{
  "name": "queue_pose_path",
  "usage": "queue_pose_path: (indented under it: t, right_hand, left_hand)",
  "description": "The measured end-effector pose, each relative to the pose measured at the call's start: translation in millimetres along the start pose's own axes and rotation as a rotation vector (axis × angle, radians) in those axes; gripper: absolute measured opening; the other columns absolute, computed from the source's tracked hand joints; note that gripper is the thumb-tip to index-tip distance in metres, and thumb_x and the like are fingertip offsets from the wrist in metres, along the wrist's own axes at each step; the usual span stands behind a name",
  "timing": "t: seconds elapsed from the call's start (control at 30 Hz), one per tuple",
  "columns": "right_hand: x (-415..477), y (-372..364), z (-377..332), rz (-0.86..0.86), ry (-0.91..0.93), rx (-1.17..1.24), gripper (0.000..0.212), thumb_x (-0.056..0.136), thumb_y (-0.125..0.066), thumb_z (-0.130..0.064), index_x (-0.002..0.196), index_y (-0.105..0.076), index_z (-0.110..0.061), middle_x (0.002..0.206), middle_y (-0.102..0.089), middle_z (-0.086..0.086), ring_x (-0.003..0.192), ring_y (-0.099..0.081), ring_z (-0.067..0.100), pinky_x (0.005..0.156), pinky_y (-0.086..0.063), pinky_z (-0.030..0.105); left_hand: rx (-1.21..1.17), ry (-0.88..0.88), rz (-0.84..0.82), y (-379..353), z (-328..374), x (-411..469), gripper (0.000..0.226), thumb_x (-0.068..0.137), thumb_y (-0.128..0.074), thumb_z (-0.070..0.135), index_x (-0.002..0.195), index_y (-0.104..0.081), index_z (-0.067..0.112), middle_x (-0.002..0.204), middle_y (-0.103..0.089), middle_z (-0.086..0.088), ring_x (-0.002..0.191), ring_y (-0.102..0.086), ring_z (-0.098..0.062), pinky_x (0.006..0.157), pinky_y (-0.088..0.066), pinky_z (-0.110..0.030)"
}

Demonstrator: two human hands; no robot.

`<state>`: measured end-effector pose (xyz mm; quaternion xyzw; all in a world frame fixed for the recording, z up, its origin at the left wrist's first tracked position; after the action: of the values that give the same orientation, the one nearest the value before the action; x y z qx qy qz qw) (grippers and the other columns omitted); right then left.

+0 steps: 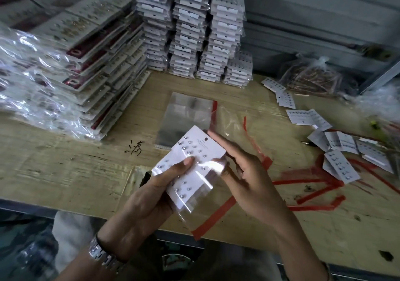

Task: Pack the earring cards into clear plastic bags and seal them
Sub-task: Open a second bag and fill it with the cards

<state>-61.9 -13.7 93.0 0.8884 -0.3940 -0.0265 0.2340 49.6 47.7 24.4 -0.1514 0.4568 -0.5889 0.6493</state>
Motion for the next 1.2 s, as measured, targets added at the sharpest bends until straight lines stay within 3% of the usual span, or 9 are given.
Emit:
queue_pose_path:
  t: [0.17,0.47,0.53,0.63,0.73,0.8,0.9,1.07,1.2]
  right_hand:
    - [-1,0,-6,-0.025,0.059,0.128,0.049,0.106,-0.041,-0.013,0.153,-0.031,-0.021,0.082,-0.055,-0.038,0.057,-0.038,0.002,0.068,-0.035,0.005]
    - [-10,-1,-2,0.080,0.085,0.209,0.049,0.104,-0.041,-0.017,0.151,-0.036,-0.029,0.053,-0.031,-0.016,0.047,-0.021,0.013,0.053,-0.024,0.013]
    - [-11,-6,-2,0.070,0.091,0.186,0.049,0.105,-0.040,-0.017,0.153,-0.032,-0.024,0.059,-0.045,-0.027,0.046,-0.025,0.006,0.054,-0.027,0.009]
    - [-11,-8,-2,0.062,0.081,0.162,0.052,0.104,-0.042,-0.018,0.154,-0.027,-0.020,0.086,-0.054,-0.042,0.049,-0.032,-0.002,0.060,-0.035,0.004]
    - [-9,-1,-2,0.050,0.048,0.167,0.055,0.103,-0.049,-0.024,0.154,-0.030,-0.026,0.115,-0.056,-0.029,0.071,-0.051,-0.009,0.076,-0.044,0.005]
    - [-9,3,-4,0.050,0.048,0.145,0.057,0.100,-0.053,-0.026,0.153,-0.030,-0.032,0.140,-0.047,-0.028,0.115,-0.053,-0.005,0.104,-0.044,0.023]
    - [-9,2,-5,-0.010,0.019,0.171,0.074,0.088,-0.068,-0.037,0.151,-0.030,-0.042,0.150,-0.041,-0.022,0.136,-0.043,0.007,0.117,-0.032,0.045]
    - [-8,4,-16,0.077,0.132,0.004,0.089,0.076,-0.072,-0.040,0.151,-0.034,-0.010,0.153,-0.041,-0.006,0.141,-0.025,-0.010,0.109,-0.020,0.003]
    - [-10,7,-15,0.156,0.187,-0.082,0.084,0.075,-0.081,-0.013,0.147,-0.039,-0.002,0.148,-0.044,-0.020,0.138,-0.023,-0.016,0.103,-0.015,-0.004]
  left_hand:
    - [0.109,-0.063,0.029,-6,8,-5,0.035,0.079,-0.077,0.022,0.114,-0.074,0.014,0.122,-0.069,-0.017,0.105,-0.071,-0.032,0.077,-0.059,-0.036]
    - [0.172,-0.152,0.029,-18,17,-15,0.040,0.076,-0.081,0.021,0.115,-0.074,0.014,0.121,-0.071,-0.016,0.107,-0.070,-0.033,0.084,-0.060,-0.042]
    - [0.149,-0.152,0.025,-19,16,-15,0.040,0.077,-0.077,0.020,0.117,-0.073,0.013,0.122,-0.070,-0.017,0.110,-0.069,-0.034,0.087,-0.059,-0.044]
    - [0.119,-0.152,0.031,-19,16,-15,0.037,0.080,-0.073,0.018,0.116,-0.073,0.012,0.122,-0.070,-0.018,0.109,-0.069,-0.034,0.082,-0.060,-0.042]
    - [0.094,-0.147,0.030,-19,15,-13,0.036,0.083,-0.071,0.017,0.117,-0.072,0.008,0.123,-0.068,-0.020,0.112,-0.067,-0.036,0.086,-0.058,-0.045]
    - [0.093,-0.135,0.028,-20,15,-12,0.036,0.082,-0.074,0.018,0.117,-0.072,0.008,0.123,-0.068,-0.020,0.112,-0.067,-0.037,0.086,-0.058,-0.045]
    - [0.103,-0.110,0.009,-22,16,-11,0.036,0.083,-0.072,0.020,0.117,-0.072,0.008,0.124,-0.068,-0.022,0.107,-0.069,-0.037,0.085,-0.059,-0.044]
    - [0.098,-0.083,0.013,-22,15,-10,0.036,0.079,-0.074,0.018,0.114,-0.073,0.008,0.121,-0.069,-0.022,0.106,-0.069,-0.040,0.084,-0.059,-0.052]
    - [0.077,-0.063,-0.009,-26,14,-13,0.032,0.078,-0.076,0.016,0.110,-0.074,0.008,0.119,-0.070,-0.021,0.099,-0.072,-0.035,0.074,-0.061,-0.042]
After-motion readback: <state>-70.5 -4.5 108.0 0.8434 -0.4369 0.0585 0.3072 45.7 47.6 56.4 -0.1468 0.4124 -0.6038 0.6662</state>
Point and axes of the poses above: each hand's wrist, its own x-axis towards the middle knuckle, its own y-axis out of the back of the hand, z = x × y, the point moved 8 cm from there along x, towards the middle knuckle
